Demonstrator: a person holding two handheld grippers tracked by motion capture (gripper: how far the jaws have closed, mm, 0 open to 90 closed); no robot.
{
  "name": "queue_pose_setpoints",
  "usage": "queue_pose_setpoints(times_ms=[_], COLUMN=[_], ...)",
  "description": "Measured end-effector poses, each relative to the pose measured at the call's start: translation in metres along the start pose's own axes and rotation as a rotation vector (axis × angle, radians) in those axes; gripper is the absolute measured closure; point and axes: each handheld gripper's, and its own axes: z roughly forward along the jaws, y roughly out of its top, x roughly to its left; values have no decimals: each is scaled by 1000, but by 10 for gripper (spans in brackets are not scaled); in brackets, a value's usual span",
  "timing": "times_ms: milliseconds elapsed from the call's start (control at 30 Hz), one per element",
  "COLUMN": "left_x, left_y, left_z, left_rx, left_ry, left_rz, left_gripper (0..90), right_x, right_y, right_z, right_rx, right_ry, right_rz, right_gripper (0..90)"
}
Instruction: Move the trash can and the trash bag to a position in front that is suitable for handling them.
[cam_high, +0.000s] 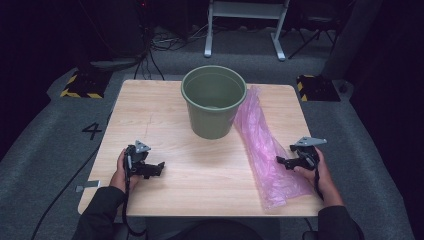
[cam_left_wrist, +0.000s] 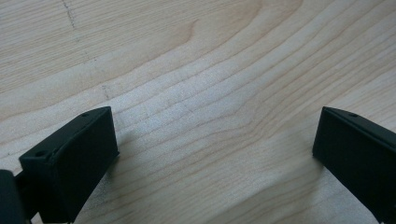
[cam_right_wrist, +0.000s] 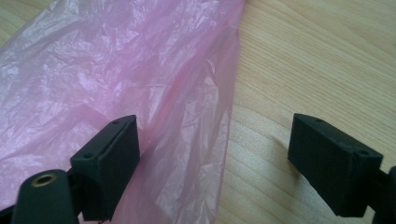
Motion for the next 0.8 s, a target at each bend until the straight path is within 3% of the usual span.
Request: queue_pose_setpoints(times_ms=[500, 633, 800], left_x=[1, 2, 2], left_y=[-2, -2, -2], left_z=[-2, -2, -2], left_rx=[2, 4, 3], left_ry=[-19, -22, -22], left_rz=[25, 28, 27], left_gripper=[1, 0, 0], right_x=[-3, -1, 4], right_y=[1, 4, 13], right_z=[-4, -11, -18], right_rx=[6, -22, -52], right_ry=[2, -6, -26], right_rz=[2, 10, -19], right_gripper=[169, 168, 168])
